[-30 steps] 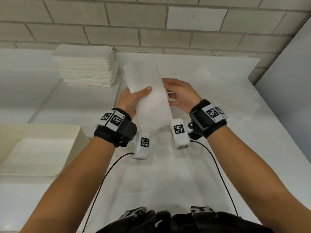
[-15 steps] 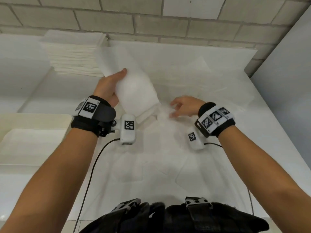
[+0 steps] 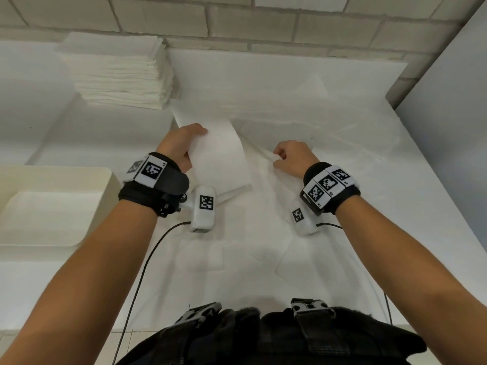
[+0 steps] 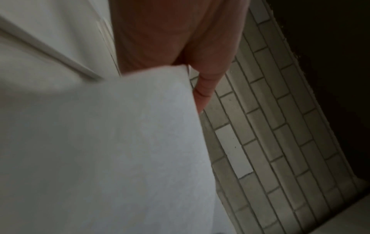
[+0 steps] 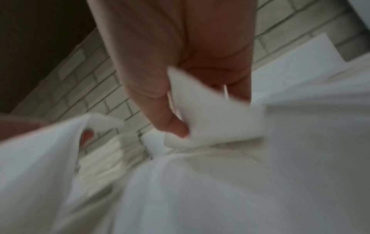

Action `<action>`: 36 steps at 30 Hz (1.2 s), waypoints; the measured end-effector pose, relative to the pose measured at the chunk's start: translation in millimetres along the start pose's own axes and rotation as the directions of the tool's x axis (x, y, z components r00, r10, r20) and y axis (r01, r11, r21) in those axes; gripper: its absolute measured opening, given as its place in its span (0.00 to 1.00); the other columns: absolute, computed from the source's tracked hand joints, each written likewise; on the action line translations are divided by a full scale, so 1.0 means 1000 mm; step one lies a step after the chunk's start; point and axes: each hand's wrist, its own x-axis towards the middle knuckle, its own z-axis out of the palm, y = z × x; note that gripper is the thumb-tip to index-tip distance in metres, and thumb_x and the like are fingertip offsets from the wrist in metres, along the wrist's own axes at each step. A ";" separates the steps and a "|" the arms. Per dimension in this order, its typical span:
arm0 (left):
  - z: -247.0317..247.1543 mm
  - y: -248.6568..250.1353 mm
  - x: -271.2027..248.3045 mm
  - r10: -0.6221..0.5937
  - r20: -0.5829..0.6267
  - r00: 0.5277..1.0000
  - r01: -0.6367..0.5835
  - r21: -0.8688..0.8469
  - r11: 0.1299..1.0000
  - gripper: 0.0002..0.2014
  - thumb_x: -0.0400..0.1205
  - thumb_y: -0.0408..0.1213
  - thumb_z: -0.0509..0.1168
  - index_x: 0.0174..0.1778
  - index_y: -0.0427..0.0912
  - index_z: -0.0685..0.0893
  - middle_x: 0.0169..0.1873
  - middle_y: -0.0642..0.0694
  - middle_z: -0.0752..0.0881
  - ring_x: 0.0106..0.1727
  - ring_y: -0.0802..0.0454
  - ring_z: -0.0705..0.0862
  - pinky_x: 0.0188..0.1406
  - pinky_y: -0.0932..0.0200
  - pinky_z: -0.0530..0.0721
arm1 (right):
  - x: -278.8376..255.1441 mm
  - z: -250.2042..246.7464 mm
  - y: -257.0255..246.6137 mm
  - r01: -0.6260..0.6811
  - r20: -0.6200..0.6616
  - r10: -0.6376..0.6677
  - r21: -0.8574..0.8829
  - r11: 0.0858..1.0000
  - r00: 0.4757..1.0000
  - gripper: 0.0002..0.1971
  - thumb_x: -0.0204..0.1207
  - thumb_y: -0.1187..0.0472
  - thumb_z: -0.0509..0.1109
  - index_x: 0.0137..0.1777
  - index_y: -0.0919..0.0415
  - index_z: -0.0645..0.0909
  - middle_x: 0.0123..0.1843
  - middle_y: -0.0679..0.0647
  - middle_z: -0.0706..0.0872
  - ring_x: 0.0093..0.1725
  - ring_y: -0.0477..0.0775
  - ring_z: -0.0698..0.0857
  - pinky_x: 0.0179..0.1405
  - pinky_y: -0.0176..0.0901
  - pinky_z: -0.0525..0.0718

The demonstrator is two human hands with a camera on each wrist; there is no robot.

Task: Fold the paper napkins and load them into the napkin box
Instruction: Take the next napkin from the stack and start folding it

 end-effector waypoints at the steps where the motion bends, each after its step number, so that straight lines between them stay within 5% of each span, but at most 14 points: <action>1: 0.002 -0.004 0.000 -0.015 -0.001 1.000 0.015 0.011 1.000 0.11 0.79 0.26 0.62 0.56 0.37 0.80 0.48 0.41 0.86 0.45 0.46 0.86 0.45 0.52 0.87 | 0.002 -0.004 -0.002 -0.009 -0.067 0.014 0.080 0.997 0.998 0.13 0.76 0.65 0.66 0.59 0.68 0.81 0.48 0.56 0.80 0.49 0.53 0.78 0.48 0.38 0.74; 3: 0.006 -0.012 0.002 -0.019 -0.028 0.999 0.020 0.041 0.999 0.15 0.78 0.23 0.63 0.60 0.35 0.79 0.52 0.39 0.85 0.48 0.44 0.86 0.44 0.50 0.87 | 0.006 -0.014 -0.004 -0.016 -0.161 0.063 0.276 0.961 0.985 0.13 0.77 0.62 0.68 0.59 0.65 0.82 0.47 0.52 0.80 0.49 0.50 0.78 0.49 0.37 0.74; 5: 0.008 -0.018 0.008 0.030 -0.088 0.996 -0.027 0.036 0.999 0.32 0.74 0.19 0.66 0.75 0.35 0.67 0.64 0.35 0.80 0.57 0.40 0.84 0.46 0.46 0.87 | 0.008 -0.027 -0.007 0.002 -0.174 0.101 0.506 0.862 0.980 0.15 0.76 0.61 0.71 0.60 0.64 0.82 0.44 0.49 0.81 0.50 0.50 0.79 0.53 0.36 0.74; 7: 0.010 -0.020 0.015 0.103 -0.144 0.984 -0.092 0.079 0.993 0.50 0.71 0.18 0.69 0.83 0.48 0.48 0.75 0.37 0.69 0.68 0.39 0.78 0.60 0.39 0.82 | 0.003 -0.040 -0.017 0.046 -0.170 0.090 0.660 0.750 0.981 0.11 0.75 0.62 0.73 0.56 0.62 0.82 0.41 0.46 0.82 0.49 0.50 0.81 0.55 0.38 0.77; 8: 0.013 -0.018 0.015 0.135 -0.134 0.982 -0.117 0.133 0.984 0.52 0.71 0.17 0.69 0.83 0.53 0.47 0.77 0.39 0.67 0.70 0.39 0.76 0.64 0.39 0.79 | 0.000 -0.048 -0.023 0.080 -0.163 0.055 0.719 0.690 0.985 0.06 0.75 0.63 0.73 0.50 0.60 0.83 0.40 0.47 0.83 0.47 0.49 0.82 0.54 0.39 0.79; 10: 0.020 -0.016 0.015 0.139 -0.082 0.987 -0.116 0.234 0.965 0.40 0.74 0.16 0.63 0.78 0.53 0.66 0.74 0.40 0.72 0.70 0.40 0.77 0.67 0.41 0.78 | -0.007 -0.061 -0.035 0.163 -0.150 -0.068 0.823 0.545 0.986 0.05 0.76 0.65 0.70 0.41 0.56 0.81 0.36 0.47 0.85 0.41 0.47 0.85 0.46 0.39 0.82; 12: 0.028 -0.013 0.013 0.070 -0.057 0.996 -0.054 0.249 0.967 0.24 0.76 0.16 0.56 0.59 0.44 0.85 0.64 0.38 0.82 0.65 0.39 0.80 0.66 0.43 0.79 | -0.010 -0.069 -0.043 0.203 -0.144 -0.176 0.900 0.385 0.974 0.08 0.79 0.67 0.66 0.40 0.56 0.80 0.35 0.47 0.86 0.38 0.46 0.85 0.41 0.38 0.83; 14: 0.033 -0.008 0.006 0.012 -0.042 0.999 -0.008 0.106 0.994 0.14 0.79 0.24 0.56 0.43 0.38 0.87 0.46 0.39 0.89 0.54 0.40 0.84 0.55 0.48 0.83 | -0.008 -0.071 -0.048 0.193 -0.135 -0.199 0.931 0.309 0.971 0.08 0.79 0.68 0.65 0.40 0.57 0.79 0.35 0.47 0.87 0.37 0.46 0.86 0.40 0.37 0.84; 16: 0.035 -0.001 -0.002 -0.026 0.045 0.999 0.030 -0.073 0.997 0.19 0.83 0.46 0.57 0.45 0.33 0.84 0.37 0.38 0.91 0.45 0.39 0.87 0.46 0.52 0.84 | -0.004 -0.064 -0.049 0.139 -0.086 -0.171 0.933 0.332 0.981 0.09 0.79 0.69 0.65 0.39 0.58 0.79 0.35 0.48 0.87 0.36 0.46 0.87 0.37 0.37 0.85; 19: 0.036 0.006 -0.004 0.031 0.163 0.986 -0.008 -0.142 0.990 0.37 0.80 0.66 0.52 0.58 0.32 0.82 0.51 0.36 0.89 0.53 0.42 0.88 0.52 0.50 0.85 | 0.000 -0.040 -0.042 0.037 0.021 -0.112 0.871 0.489 0.993 0.06 0.78 0.69 0.66 0.41 0.60 0.79 0.40 0.53 0.86 0.37 0.48 0.86 0.39 0.42 0.85; 23: 0.039 0.007 -0.007 0.110 0.253 0.961 -0.087 -0.100 0.991 0.27 0.83 0.55 0.57 0.70 0.37 0.77 0.62 0.38 0.85 0.63 0.44 0.84 0.64 0.47 0.80 | -0.006 -0.025 -0.041 0.040 0.048 -0.163 0.866 0.499 0.985 0.05 0.78 0.67 0.67 0.44 0.58 0.80 0.39 0.50 0.88 0.38 0.47 0.87 0.40 0.40 0.85; 27: 0.035 0.003 -0.007 0.050 0.330 0.943 -0.022 -0.086 0.996 0.29 0.84 0.58 0.53 0.66 0.37 0.80 0.59 0.38 0.87 0.60 0.45 0.86 0.58 0.52 0.84 | -0.008 -0.032 -0.048 0.076 0.029 -0.192 0.851 0.519 0.981 0.04 0.77 0.68 0.68 0.44 0.59 0.81 0.35 0.48 0.89 0.35 0.45 0.88 0.34 0.36 0.85; 31: 0.031 0.005 -0.005 0.136 0.218 0.966 -0.123 -0.073 0.990 0.19 0.84 0.38 0.62 0.68 0.33 0.77 0.62 0.36 0.84 0.61 0.43 0.85 0.62 0.46 0.82 | -0.011 -0.023 -0.046 0.040 0.047 -0.127 0.795 0.605 0.991 0.02 0.76 0.65 0.70 0.46 0.59 0.81 0.42 0.53 0.86 0.39 0.48 0.87 0.40 0.39 0.85; 36: 0.034 0.009 -0.004 0.210 0.159 0.965 -0.212 -0.008 0.977 0.20 0.79 0.29 0.67 0.68 0.34 0.77 0.62 0.36 0.84 0.61 0.40 0.85 0.62 0.41 0.82 | -0.008 -0.025 -0.044 0.098 -0.002 -0.133 0.690 0.717 0.991 0.29 0.70 0.57 0.77 0.68 0.51 0.68 0.60 0.52 0.82 0.64 0.52 0.79 0.60 0.48 0.81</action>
